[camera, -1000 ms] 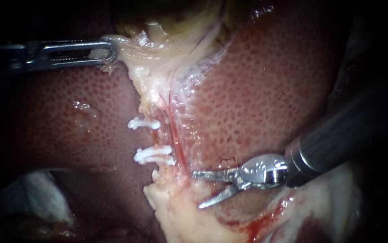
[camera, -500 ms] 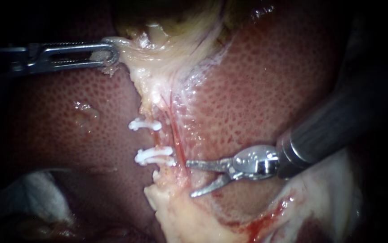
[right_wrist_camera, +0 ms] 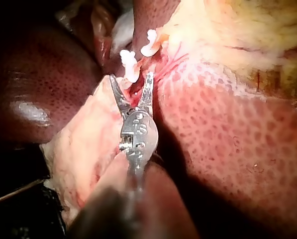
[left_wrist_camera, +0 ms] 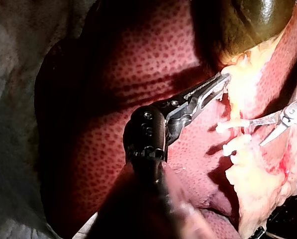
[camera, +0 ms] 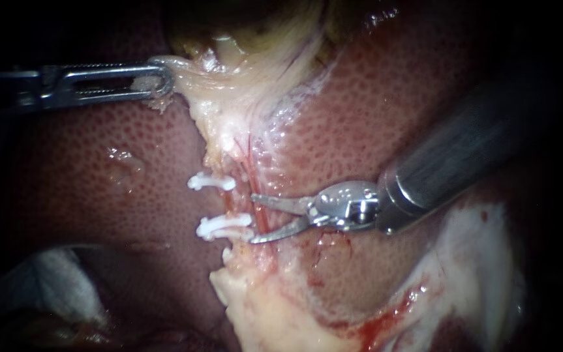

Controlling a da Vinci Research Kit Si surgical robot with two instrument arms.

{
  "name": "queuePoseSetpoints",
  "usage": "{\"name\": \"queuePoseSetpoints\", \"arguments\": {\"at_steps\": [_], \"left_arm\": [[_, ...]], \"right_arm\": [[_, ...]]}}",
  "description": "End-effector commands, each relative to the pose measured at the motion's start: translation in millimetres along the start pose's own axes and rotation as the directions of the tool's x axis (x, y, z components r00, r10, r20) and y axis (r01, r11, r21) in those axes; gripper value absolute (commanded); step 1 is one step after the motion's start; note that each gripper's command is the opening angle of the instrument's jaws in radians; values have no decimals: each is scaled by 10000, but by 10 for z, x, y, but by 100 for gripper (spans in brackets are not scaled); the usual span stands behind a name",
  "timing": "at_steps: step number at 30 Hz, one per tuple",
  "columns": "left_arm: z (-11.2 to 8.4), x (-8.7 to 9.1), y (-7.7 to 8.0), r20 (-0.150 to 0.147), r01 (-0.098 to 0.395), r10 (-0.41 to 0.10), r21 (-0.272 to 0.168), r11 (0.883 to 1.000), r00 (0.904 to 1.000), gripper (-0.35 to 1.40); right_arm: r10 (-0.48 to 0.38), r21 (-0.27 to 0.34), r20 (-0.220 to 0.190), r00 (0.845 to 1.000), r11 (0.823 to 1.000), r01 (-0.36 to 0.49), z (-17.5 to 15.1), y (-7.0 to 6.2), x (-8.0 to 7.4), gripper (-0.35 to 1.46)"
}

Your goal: Go to the cutting position left tube

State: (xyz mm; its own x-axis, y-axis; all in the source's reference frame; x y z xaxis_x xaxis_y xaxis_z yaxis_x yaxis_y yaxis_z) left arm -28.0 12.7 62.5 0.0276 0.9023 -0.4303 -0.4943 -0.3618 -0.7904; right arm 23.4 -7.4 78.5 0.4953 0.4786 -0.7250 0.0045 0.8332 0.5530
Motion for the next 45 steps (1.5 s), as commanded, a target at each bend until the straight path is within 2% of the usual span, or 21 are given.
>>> {"name": "queuePoseSetpoints", "arguments": {"at_steps": [1,8,16,26,32,38,45], "left_arm": [[0,0,1,5,-8,8,-12,10000,10000,-35],[0,0,1,2,-10,10,-8,10000,10000,-35],[1,-1,1,10,-15,15,-26,10000,10000,-35],[1,-1,1,9,-16,16,-25,10000,10000,-35],[2,-2,2,5,-18,18,-20,10000,10000,-35],[3,-2,3,12,-18,18,-35,10000,10000,-35],[6,-4,4,29,-27,27,-74,10000,10000,-35]], "right_arm": [[50,-11,10,10000,10000,-50,3,1,1,138],[263,43,-8,9997,9996,-263,15,5,8,138],[1016,533,-44,9948,9934,-1012,17,4,8,138],[1558,1013,322,9873,9822,-1583,28,5,1,136],[1777,1191,721,9814,9754,-1854,32,6,2,135],[1991,1613,1009,9748,9635,-2135,35,6,2,133],[2017,2073,1134,9729,9528,-2217,39,6,2,131]]}}
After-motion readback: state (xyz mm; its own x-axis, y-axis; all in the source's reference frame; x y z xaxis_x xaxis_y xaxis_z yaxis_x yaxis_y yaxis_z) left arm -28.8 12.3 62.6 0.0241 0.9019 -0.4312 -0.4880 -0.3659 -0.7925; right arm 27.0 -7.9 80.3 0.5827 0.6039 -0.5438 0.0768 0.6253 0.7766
